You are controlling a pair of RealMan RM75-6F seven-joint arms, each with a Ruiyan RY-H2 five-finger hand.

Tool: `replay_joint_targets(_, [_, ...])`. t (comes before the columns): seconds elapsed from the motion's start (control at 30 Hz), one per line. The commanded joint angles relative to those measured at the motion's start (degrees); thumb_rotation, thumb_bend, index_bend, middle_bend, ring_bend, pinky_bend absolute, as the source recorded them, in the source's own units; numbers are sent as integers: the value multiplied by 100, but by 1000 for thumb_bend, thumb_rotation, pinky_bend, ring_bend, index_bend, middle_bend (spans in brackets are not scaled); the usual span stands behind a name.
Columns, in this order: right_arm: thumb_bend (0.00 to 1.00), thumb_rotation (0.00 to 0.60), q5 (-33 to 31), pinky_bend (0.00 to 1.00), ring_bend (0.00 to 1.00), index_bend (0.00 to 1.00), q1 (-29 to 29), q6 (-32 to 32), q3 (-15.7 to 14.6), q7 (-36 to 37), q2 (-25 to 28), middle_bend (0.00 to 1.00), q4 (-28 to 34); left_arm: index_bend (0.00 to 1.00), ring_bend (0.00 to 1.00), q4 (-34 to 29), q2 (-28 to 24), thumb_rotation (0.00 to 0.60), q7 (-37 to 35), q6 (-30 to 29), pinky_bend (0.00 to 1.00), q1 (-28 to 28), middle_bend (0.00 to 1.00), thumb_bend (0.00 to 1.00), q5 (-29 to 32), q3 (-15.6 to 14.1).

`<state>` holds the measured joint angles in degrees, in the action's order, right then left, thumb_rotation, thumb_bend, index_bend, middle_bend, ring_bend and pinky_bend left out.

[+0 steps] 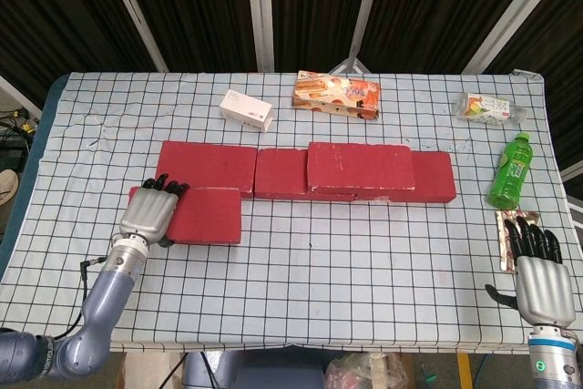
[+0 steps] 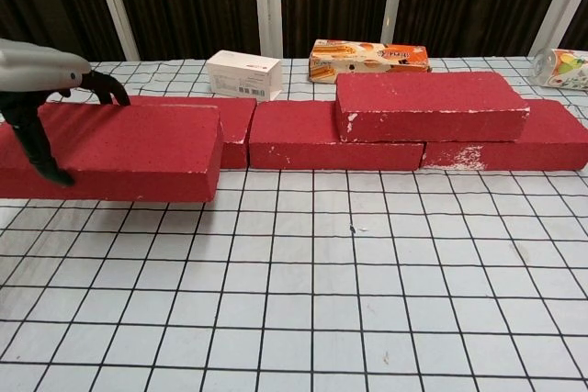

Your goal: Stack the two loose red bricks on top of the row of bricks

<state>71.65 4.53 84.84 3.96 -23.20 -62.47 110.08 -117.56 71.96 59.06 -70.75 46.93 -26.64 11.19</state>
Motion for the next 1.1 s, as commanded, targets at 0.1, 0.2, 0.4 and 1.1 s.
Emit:
replay_joint_targets(0.1, [154, 600, -230, 0, 0, 0, 23, -16, 104, -74, -36, 0, -65, 199, 73, 222, -187, 600, 608, 171, 151, 1208, 192, 0, 1871, 991])
replay_joint_targets(0.2, [154, 600, -256, 0, 0, 0, 22, 25, 135, -107, -52, 0, -85, 198, 68, 597, -128, 600, 634, 472, 145, 1486, 188, 0, 2129, 1087])
replay_joint_targets(0.4, [153, 600, -8, 0, 0, 0, -53, 234, 140, 25, -37, 0, -87, 200, 66, 1362, -19, 600, 720, 1082, 145, 1912, 184, 0, 2343, 977])
replay_joint_targets(1.1, [153, 600, -14, 0, 0, 0, -86, 259, 145, -186, -94, 0, -82, 212, 66, 3612, 976, 600, -587, 2516, 143, 2302, 176, 0, 1704, 480])
